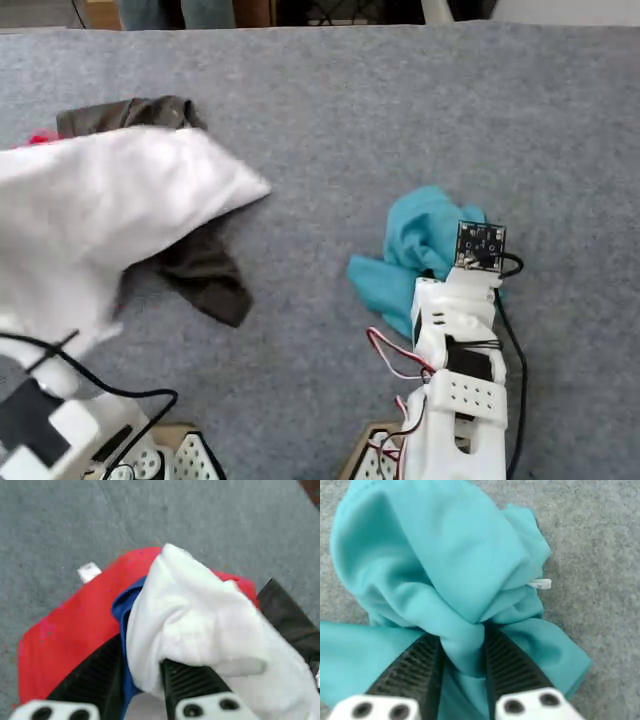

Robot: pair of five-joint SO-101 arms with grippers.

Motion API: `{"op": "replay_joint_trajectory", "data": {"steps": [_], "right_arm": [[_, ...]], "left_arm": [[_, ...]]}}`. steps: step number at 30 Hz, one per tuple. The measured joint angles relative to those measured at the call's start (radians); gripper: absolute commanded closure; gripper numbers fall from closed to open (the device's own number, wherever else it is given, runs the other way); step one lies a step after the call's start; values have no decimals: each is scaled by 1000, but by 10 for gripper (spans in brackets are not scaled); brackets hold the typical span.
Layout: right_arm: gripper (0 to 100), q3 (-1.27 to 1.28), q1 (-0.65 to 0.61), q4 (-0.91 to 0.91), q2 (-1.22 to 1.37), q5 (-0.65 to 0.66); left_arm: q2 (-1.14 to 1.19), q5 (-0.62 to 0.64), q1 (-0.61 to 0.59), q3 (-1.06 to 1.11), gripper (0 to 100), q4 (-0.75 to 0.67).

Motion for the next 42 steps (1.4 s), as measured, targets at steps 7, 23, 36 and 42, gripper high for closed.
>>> {"op": "replay_joint_trajectory", "data": {"steps": [7, 23, 36, 42], "right_arm": [[983, 0, 0, 0, 0, 0], [983, 0, 0, 0, 0, 0], [983, 0, 0, 0, 0, 0], [983, 0, 0, 0, 0, 0]], "left_arm": [[-38, -2, 183, 12, 836, -23], [198, 26, 861, 433, 711, -210], [632, 40, 703, 229, 971, -157], [623, 23, 514, -51, 971, 17]]}}
